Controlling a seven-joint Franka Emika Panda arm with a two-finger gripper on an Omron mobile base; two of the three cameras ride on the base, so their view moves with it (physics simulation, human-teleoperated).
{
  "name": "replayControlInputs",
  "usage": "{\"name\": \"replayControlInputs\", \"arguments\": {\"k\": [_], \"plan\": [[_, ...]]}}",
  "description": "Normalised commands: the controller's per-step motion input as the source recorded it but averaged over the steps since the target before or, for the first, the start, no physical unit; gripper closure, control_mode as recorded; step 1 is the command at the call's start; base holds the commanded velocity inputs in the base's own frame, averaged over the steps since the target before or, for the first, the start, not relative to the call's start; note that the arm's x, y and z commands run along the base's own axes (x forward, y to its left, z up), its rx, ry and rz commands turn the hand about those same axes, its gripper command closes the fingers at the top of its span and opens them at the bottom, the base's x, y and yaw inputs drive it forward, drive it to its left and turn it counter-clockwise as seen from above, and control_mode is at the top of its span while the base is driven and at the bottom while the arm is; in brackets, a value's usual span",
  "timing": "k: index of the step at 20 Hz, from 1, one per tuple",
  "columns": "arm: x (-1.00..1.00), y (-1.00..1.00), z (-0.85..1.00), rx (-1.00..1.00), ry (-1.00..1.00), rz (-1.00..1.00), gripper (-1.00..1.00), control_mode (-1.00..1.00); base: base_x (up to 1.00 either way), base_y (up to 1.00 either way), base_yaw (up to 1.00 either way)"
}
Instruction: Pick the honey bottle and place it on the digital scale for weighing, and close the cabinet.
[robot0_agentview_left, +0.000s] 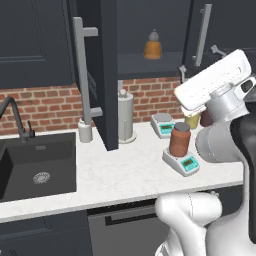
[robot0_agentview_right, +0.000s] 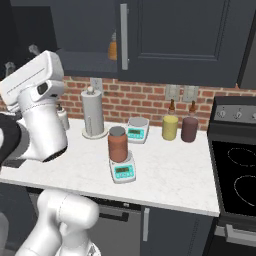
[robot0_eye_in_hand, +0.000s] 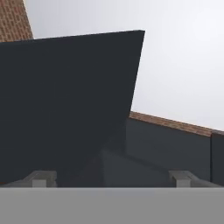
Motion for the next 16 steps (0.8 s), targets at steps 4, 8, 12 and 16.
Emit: {"name": "replayControlInputs", "arguments": {"k": [4, 8, 12, 16], "plan": [[-0.49, 0.83, -0.94, 0.15, -0.27, -0.07, -1.00, -1.00, 0.00, 0.00, 0.00], [0.00, 0.37, -0.99, 0.36, -0.36, -0.03, -1.00, -1.00, 0.00, 0.00, 0.00], [0.06, 0.16, -0.68, 0.29, -0.18, -0.01, -1.00, -1.00, 0.00, 0.00, 0.00], [0.28, 0.00, -0.56, 0.17, -0.01, 0.00, -1.00, -1.00, 0.00, 0.00, 0.00]]}}
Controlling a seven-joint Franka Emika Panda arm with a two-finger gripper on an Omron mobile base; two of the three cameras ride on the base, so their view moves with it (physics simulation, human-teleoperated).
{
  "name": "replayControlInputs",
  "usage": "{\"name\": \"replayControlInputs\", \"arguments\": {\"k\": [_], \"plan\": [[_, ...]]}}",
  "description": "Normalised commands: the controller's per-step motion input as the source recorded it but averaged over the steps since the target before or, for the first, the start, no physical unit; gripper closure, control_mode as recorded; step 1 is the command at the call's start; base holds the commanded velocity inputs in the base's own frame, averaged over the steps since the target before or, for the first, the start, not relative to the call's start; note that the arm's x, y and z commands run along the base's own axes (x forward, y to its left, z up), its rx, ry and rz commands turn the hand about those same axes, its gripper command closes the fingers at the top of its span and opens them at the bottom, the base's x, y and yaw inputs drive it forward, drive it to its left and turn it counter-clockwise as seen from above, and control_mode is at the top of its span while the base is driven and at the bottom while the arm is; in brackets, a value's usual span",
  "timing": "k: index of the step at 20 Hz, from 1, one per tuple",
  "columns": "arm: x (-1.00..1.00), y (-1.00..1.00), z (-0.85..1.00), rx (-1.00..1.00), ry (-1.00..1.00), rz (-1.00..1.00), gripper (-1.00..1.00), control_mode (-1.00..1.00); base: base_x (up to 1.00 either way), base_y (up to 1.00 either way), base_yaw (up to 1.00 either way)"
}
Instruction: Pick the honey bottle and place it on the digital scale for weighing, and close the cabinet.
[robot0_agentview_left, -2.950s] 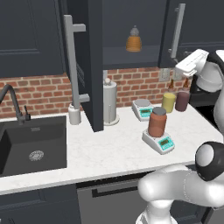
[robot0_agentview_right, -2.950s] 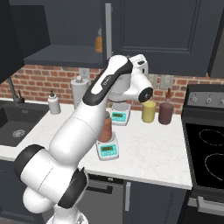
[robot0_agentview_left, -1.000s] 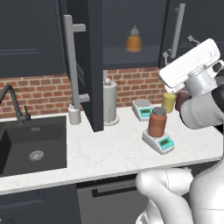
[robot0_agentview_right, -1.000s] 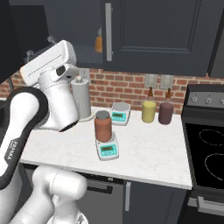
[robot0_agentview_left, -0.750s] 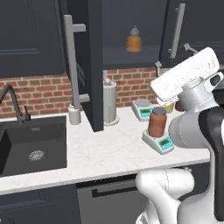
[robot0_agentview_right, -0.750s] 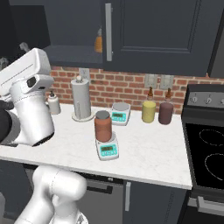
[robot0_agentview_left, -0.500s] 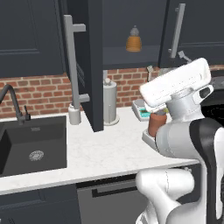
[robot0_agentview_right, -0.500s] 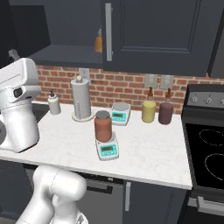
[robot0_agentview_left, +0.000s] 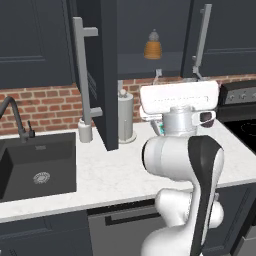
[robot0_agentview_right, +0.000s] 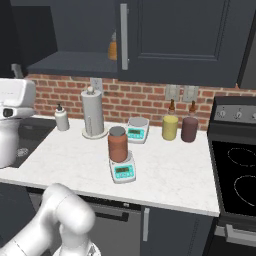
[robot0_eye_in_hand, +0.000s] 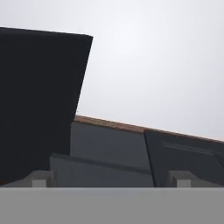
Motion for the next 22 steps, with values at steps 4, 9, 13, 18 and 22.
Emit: {"name": "replayControlInputs", "arguments": {"k": [4, 9, 13, 18, 22], "plan": [[0.49, -0.29, -0.51, 0.06, 0.04, 0.00, -1.00, -1.00, 0.00, 0.00, 0.00], [0.01, -0.71, -0.40, 0.08, 0.02, 0.07, -1.00, -1.00, 0.00, 0.00, 0.00], [-0.40, -0.81, -0.25, 0.11, 0.00, 0.14, -1.00, -1.00, 0.00, 0.00, 0.00], [-0.07, -0.21, -0.54, 0.04, 0.06, 0.15, -1.00, -1.00, 0.00, 0.00, 0.00], [0.00, -0.40, -0.73, 0.01, 0.21, 0.21, -1.00, -1.00, 0.00, 0.00, 0.00]]}}
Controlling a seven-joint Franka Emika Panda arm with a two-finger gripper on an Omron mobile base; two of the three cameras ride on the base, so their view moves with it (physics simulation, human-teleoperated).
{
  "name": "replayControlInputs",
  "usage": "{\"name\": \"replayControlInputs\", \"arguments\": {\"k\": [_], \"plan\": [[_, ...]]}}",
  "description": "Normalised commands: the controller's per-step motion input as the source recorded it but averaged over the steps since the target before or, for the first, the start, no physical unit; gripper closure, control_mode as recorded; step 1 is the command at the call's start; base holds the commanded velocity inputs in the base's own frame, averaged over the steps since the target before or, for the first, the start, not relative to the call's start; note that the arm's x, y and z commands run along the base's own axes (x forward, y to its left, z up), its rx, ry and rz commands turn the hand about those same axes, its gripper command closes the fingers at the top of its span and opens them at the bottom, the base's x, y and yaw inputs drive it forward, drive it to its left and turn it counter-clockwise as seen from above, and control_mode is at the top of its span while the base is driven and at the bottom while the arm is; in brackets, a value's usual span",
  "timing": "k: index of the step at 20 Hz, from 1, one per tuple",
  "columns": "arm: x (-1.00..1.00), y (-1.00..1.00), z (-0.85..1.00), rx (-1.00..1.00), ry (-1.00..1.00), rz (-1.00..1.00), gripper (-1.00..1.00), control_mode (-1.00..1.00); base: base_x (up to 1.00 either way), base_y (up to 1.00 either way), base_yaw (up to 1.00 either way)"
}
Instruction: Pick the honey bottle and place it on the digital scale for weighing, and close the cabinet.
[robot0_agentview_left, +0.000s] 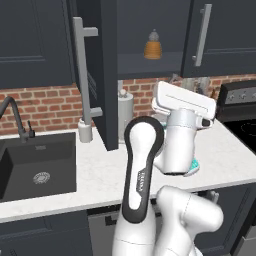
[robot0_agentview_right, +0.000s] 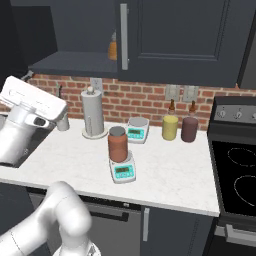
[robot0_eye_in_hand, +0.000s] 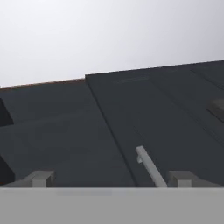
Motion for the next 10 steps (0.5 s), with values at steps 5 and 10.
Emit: {"name": "replayControlInputs", "arguments": {"k": [5, 10], "plan": [[-0.13, -0.84, -0.43, 0.07, 0.21, 0.23, -1.00, -1.00, 0.00, 0.00, 0.00], [0.02, -0.02, -0.65, 0.00, 0.21, 0.15, -1.00, -1.00, 0.00, 0.00, 0.00]]}}
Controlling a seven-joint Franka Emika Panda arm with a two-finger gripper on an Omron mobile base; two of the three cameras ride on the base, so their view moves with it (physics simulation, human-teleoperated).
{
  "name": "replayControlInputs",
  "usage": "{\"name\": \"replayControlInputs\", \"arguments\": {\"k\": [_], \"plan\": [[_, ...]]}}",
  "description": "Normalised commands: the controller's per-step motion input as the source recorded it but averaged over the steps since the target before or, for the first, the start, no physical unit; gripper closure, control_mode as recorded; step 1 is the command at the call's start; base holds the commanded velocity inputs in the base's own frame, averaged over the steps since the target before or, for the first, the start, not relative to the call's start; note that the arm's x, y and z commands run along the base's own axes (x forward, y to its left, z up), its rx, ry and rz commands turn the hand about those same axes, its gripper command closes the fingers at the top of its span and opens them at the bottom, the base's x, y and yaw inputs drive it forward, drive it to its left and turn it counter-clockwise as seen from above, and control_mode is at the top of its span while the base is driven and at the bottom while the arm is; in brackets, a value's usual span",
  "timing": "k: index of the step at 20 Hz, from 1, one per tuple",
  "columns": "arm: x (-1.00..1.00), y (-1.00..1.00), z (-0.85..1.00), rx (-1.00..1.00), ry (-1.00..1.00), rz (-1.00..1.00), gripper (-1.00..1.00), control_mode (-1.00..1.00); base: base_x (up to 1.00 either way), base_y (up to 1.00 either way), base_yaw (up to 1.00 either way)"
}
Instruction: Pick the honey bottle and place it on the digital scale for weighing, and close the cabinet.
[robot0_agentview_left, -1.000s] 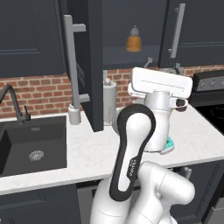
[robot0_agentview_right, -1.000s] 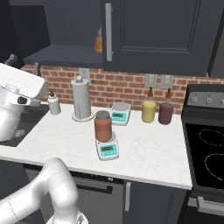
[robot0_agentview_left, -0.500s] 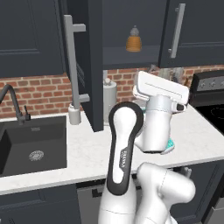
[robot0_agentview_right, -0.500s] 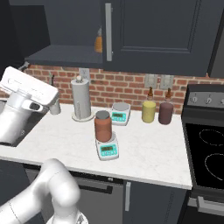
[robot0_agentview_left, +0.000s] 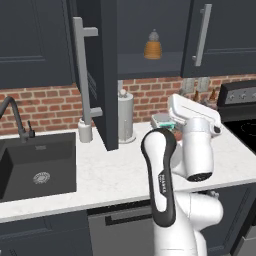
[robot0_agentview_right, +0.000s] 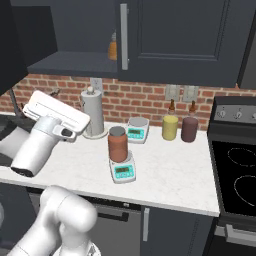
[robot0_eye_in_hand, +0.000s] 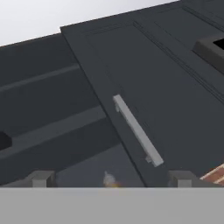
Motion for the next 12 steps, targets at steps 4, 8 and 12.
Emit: {"name": "replayControlInputs", "arguments": {"k": [4, 8, 12], "plan": [[0.42, 0.38, -0.99, -0.05, 0.29, 0.05, -1.00, -1.00, 0.00, 0.00, 0.00], [0.30, 0.57, -0.64, -0.08, 0.17, 0.00, -1.00, -1.00, 0.00, 0.00, 0.00], [-0.03, 1.00, -0.09, -0.06, -0.11, 0.00, -1.00, -1.00, 0.00, 0.00, 0.00]]}}
